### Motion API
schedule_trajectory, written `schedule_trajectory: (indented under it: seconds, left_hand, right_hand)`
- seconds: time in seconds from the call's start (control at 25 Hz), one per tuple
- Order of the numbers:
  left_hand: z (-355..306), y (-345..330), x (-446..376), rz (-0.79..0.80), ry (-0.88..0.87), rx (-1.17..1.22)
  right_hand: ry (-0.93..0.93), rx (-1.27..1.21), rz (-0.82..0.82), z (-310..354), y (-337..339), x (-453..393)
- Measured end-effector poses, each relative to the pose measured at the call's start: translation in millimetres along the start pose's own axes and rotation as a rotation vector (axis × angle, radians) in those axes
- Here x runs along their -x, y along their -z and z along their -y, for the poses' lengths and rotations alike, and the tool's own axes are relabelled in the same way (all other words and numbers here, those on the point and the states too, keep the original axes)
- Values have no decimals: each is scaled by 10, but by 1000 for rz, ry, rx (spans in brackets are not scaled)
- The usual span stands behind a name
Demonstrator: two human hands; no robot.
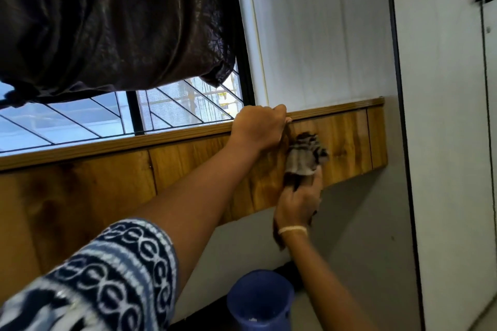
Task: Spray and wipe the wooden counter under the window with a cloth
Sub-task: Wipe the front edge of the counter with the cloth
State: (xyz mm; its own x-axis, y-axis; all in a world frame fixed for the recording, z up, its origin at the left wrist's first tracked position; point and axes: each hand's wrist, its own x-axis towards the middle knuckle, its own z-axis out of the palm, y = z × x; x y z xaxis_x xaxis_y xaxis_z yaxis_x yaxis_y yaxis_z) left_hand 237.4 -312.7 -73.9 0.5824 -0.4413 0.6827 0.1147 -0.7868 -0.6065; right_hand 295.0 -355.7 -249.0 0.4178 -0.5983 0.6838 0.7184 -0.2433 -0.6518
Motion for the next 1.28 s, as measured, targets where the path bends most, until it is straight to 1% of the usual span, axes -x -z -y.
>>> schedule_trajectory:
  seconds: [0.08, 0.12, 0.16, 0.2, 0.28, 0.32, 0.36, 0.4, 0.44, 0.48, 0.56, 0.68, 0.72, 0.8, 0.96, 1.04, 1.16, 1.28]
  left_hand:
    - [17, 12, 50, 28, -28, 13]
    - [65, -7, 111, 26, -62, 2]
    - [161, -29, 208, 16, -97, -23]
    - [293, -36, 356, 5, -125, -51]
    - [616, -26, 806, -21, -169, -103]
    - [792, -15, 1078, -36, -192, -137]
    - [968, 2, 1347, -50, -212, -173]
    - [1148, 51, 1613, -55, -212, -199]
    - [1313, 118, 1859, -40, -186, -215]
    - [1456, 183, 2076, -19, -146, -226]
    - [1666, 278, 2422, 20, -75, -231]
    - [1857, 328, 2827, 23, 4, -233]
    - [1914, 332, 2962, 9, 45, -234]
    - [2061, 355, 3283, 3, 153, -213]
    - [2388, 471, 3965, 66, 304, -190]
    - [2541, 528, 4287, 74, 417, -172]
    - [2786, 650, 4772, 69, 632, -111]
    - [3015, 763, 5162, 83, 745, -96]
  right_hand:
    - [242, 64, 124, 0, 17, 246]
    - [294, 98, 137, -52, 55, 131]
    - [258, 123, 108, -144, 89, -74]
    - [130, 141, 53, -230, 134, -314]
    - [-236, 115, -66, -388, 240, -836]
    - [-381, 95, -101, -434, 295, -1021]
    - [-471, 79, -125, -430, 329, -1116]
    - [-510, 74, -138, -378, 306, -1125]
    - [-507, 87, -116, -263, 240, -1037]
    - [-444, 106, -72, -90, 149, -885]
    - [-205, 123, 29, 348, -69, -452]
    - [124, 31, 52, 1055, -359, 258]
    - [211, 3, 62, 1278, -423, 479]
    - [344, -27, 136, 1637, -552, 915]
    - [510, 12, 254, 2081, -735, 1516]
    - [549, 17, 267, 2250, -808, 1677]
    - [597, 6, 289, 2504, -928, 1911]
    - [633, -4, 316, 2744, -1025, 2142]
